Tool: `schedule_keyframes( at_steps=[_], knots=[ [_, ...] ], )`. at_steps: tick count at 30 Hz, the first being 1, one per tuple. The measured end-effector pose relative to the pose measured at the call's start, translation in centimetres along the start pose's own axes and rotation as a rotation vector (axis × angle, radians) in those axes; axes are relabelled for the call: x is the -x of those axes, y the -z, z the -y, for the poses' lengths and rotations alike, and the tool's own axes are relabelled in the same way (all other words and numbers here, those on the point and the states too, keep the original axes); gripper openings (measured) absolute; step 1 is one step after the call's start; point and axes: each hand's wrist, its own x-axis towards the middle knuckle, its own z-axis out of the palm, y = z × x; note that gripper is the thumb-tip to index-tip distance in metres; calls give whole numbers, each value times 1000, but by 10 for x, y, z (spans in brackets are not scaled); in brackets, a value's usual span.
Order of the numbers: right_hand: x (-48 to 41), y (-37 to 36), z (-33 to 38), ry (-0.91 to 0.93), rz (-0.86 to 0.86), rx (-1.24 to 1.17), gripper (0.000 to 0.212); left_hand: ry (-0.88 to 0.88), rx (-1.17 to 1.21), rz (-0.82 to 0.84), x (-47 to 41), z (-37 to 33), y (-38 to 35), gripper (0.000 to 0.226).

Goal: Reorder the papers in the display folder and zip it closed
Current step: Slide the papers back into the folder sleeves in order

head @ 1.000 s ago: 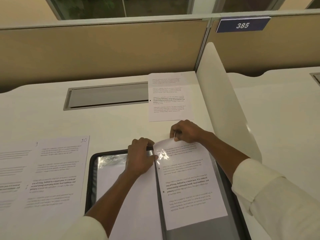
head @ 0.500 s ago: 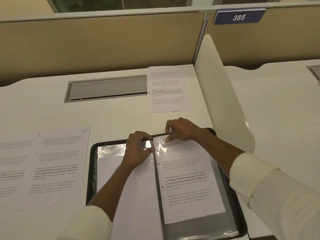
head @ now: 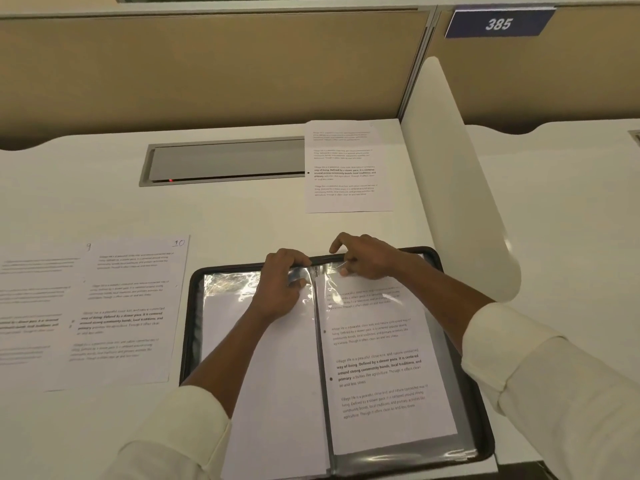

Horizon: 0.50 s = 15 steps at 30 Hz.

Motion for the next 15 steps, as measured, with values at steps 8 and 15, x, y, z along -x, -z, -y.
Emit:
schedule_keyframes(
  at_steps=[8, 15],
  knots=[
    [2, -2, 3, -60, 25, 22, 85, -1, -11, 4, 2, 1, 0, 47],
    [2, -4, 1, -63, 45, -17, 75, -1, -18, -1, 2, 1, -1, 48]
  ],
)
